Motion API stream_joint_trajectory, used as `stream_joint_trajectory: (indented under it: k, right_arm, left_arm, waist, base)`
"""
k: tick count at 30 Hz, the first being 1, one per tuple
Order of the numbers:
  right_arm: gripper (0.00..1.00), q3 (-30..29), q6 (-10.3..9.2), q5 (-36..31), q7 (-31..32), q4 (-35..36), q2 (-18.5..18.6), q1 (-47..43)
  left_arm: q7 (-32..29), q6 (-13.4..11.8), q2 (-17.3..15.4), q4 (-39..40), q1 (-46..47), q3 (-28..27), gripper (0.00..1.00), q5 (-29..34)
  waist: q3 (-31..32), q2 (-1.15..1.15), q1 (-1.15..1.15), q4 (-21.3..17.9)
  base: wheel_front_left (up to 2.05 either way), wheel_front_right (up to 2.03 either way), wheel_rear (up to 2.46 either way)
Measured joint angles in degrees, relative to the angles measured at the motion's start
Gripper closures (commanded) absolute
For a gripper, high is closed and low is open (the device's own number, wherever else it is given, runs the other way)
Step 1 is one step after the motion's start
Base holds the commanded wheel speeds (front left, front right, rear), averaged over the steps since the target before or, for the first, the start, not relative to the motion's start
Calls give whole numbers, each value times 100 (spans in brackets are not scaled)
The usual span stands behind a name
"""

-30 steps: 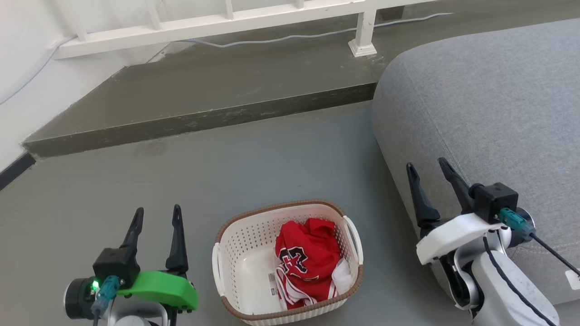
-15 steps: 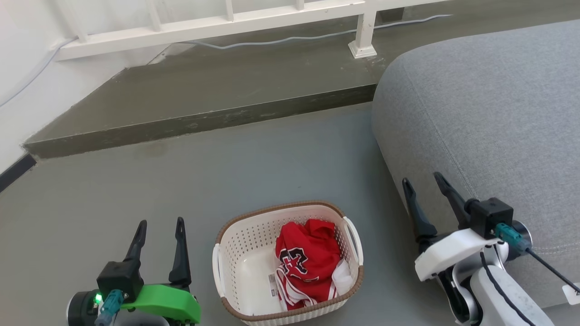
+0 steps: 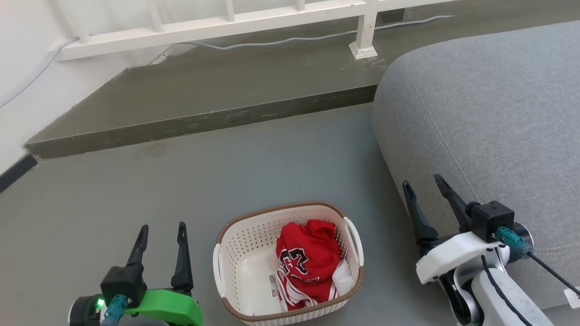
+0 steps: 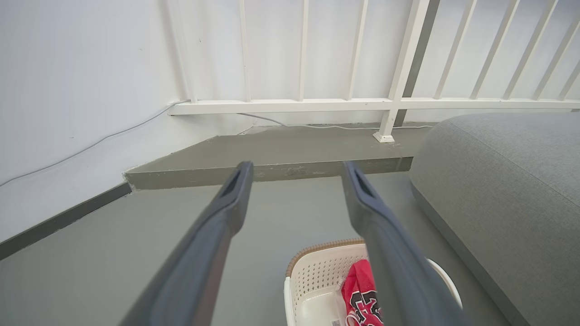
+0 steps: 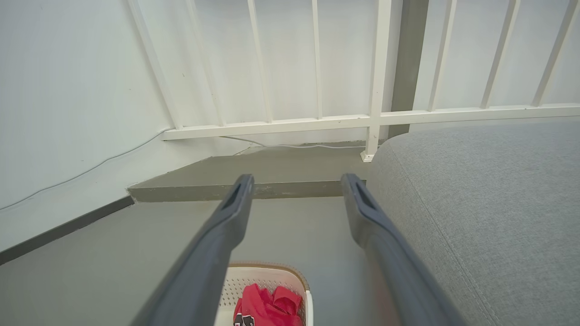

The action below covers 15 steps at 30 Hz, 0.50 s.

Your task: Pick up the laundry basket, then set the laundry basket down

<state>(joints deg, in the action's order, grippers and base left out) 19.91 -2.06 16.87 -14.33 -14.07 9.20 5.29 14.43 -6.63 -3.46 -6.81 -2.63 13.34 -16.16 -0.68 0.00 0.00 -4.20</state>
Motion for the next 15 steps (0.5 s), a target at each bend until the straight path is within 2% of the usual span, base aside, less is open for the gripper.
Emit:
stream_joint_trajectory:
  k: [6,7,15]
  right_arm:
    - [0,-55,47,-33,0,44,-16,-16]
    - [100,-49,47,-29,1,11,-23,-21]
    - [100,-63,55,98,18,-175,-103,-285]
  left_arm:
    - [0,-1,14,38,-9,-9,0,31]
    - [-3,1,20,1,-9,-3,100,29]
    - [-25,14,68,-201,-119,25,100,-89]
  waist:
    - [2,0,0,16]
    - [2,0,0,17]
    - [1,0,0,27]
  base:
    - [0,0,0]
    - [0,0,0]
    - [0,0,0]
